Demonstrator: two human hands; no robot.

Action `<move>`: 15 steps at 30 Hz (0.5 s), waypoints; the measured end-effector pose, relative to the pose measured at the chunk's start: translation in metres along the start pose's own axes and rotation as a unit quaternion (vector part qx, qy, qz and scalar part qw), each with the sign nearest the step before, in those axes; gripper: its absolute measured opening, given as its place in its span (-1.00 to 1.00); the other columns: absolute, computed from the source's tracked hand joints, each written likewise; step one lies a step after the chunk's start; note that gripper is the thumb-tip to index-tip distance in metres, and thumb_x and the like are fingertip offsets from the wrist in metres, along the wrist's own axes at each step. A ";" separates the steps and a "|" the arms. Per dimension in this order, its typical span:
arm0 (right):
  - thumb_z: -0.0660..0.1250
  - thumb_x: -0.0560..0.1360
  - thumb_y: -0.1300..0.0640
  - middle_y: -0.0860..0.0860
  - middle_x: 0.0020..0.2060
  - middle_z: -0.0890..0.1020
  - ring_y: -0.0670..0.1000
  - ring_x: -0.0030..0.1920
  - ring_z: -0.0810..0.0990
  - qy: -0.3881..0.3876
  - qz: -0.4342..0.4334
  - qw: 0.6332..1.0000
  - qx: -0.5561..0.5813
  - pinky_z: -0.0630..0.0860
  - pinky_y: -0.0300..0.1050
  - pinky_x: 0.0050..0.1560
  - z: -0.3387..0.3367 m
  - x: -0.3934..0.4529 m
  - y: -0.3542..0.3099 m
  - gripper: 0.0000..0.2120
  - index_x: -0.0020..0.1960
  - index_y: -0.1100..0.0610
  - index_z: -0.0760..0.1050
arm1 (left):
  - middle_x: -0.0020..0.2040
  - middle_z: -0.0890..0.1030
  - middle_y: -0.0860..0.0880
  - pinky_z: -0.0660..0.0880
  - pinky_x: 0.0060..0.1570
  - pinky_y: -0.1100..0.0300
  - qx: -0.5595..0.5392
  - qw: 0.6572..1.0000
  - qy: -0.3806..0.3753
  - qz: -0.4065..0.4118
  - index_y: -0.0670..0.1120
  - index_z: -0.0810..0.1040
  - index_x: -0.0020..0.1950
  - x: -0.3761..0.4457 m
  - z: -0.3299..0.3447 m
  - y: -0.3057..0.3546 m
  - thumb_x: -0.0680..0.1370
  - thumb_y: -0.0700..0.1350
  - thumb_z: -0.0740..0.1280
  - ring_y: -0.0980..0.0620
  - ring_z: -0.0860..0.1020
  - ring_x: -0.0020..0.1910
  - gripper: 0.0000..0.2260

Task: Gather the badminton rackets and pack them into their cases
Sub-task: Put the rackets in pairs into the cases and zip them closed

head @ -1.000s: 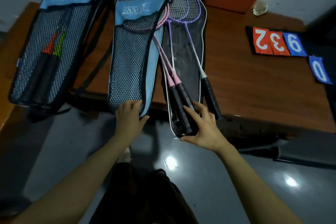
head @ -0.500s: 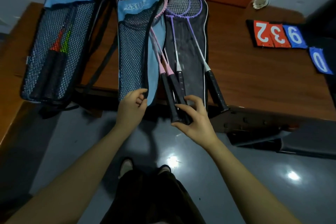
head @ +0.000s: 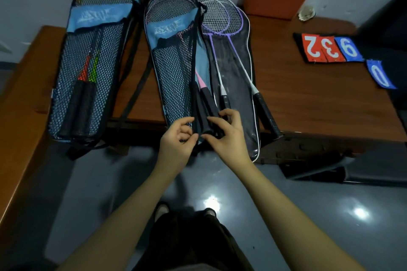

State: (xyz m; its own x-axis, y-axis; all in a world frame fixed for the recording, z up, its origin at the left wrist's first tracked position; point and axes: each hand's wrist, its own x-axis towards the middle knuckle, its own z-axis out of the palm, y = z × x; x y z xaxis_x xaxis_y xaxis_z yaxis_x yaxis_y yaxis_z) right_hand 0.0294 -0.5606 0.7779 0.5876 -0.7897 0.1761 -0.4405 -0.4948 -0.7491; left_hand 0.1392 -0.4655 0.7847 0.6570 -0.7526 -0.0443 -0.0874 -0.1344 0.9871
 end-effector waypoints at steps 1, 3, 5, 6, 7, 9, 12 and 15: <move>0.49 0.31 0.11 0.06 0.14 0.37 0.05 0.16 0.43 -0.002 0.006 1.000 0.013 0.45 0.18 0.15 0.001 0.001 -0.002 -0.62 0.11 0.11 0.57 | -0.27 0.46 -0.02 0.43 -0.24 0.43 -0.005 1.000 -0.002 -0.001 -0.08 0.48 0.10 0.001 -0.004 0.002 0.44 -0.40 0.33 0.21 0.44 -0.38 -0.68; 0.49 0.32 0.10 0.05 0.17 0.36 0.03 0.21 0.40 -0.024 0.010 0.999 0.029 0.41 0.14 0.23 0.002 0.002 -0.007 -0.58 0.16 0.09 0.54 | -0.26 0.47 -0.03 0.45 -0.24 0.42 -0.012 1.000 -0.004 -0.005 -0.09 0.48 0.08 0.002 -0.011 0.005 0.44 -0.40 0.33 0.21 0.46 -0.36 -0.70; 0.49 0.32 0.08 0.03 0.24 0.34 -0.01 0.29 0.35 -0.069 0.005 0.997 0.031 0.34 0.07 0.31 0.001 0.001 -0.011 -0.49 0.24 0.06 0.46 | -0.26 0.49 -0.03 0.47 -0.25 0.38 -0.027 1.000 0.000 -0.015 -0.11 0.50 0.06 0.004 -0.018 0.006 0.44 -0.40 0.34 0.18 0.48 -0.33 -0.72; 0.48 0.32 0.08 0.02 0.26 0.33 -0.03 0.32 0.33 -0.089 -0.001 0.995 0.040 0.32 0.02 0.33 -0.001 0.001 -0.014 -0.45 0.28 0.06 0.42 | -0.26 0.50 -0.03 0.48 -0.26 0.36 -0.032 0.999 0.003 -0.017 -0.13 0.50 0.05 0.005 -0.021 0.007 0.44 -0.40 0.34 0.16 0.49 -0.32 -0.74; 0.46 0.32 0.11 0.02 0.28 0.32 -0.04 0.33 0.33 -0.100 -0.005 0.993 0.060 0.31 -0.04 0.35 -0.002 0.001 -0.016 -0.43 0.29 0.09 0.38 | -0.27 0.50 -0.03 0.48 -0.26 0.35 -0.034 0.999 0.004 -0.016 -0.15 0.51 0.05 0.007 -0.023 0.008 0.43 -0.40 0.35 0.13 0.49 -0.31 -0.74; 0.42 0.32 0.22 0.04 0.26 0.34 -0.07 0.30 0.36 -0.098 0.005 0.989 0.110 0.32 -0.21 0.32 -0.005 0.000 -0.018 -0.43 0.28 0.14 0.33 | -0.26 0.51 -0.05 0.49 -0.27 0.35 -0.039 0.999 0.004 -0.016 -0.16 0.51 0.05 0.009 -0.027 0.009 0.43 -0.41 0.36 0.12 0.50 -0.29 -0.74; 0.45 0.33 0.25 0.06 0.18 0.46 -0.03 0.18 0.49 -0.099 0.077 0.978 0.166 0.42 -0.19 0.21 -0.010 -0.003 -0.020 -0.47 0.23 0.11 0.33 | -0.24 0.51 -0.09 0.51 -0.23 0.27 -0.058 0.998 0.010 -0.034 -0.17 0.51 0.07 0.011 -0.032 0.009 0.43 -0.39 0.37 0.08 0.52 -0.26 -0.74; 0.52 0.30 0.23 0.04 0.08 0.56 -0.06 0.09 0.55 -0.057 0.094 0.979 0.175 0.45 -0.22 0.14 -0.011 -0.007 -0.023 -0.55 0.13 0.10 0.44 | -0.23 0.52 -0.09 0.53 -0.22 0.23 -0.076 0.996 0.008 -0.048 -0.16 0.50 0.08 0.009 -0.036 0.010 0.43 -0.38 0.37 0.06 0.53 -0.26 -0.72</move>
State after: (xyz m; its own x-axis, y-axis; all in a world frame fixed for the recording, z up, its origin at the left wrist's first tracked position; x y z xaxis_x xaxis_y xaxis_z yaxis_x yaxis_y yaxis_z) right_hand 0.0279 -0.5483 0.8010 0.5998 -0.7990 -0.0425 -0.3004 -0.1756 -0.9375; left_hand 0.1716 -0.4506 0.7996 0.6691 -0.7303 -0.1378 0.0893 -0.1051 0.9904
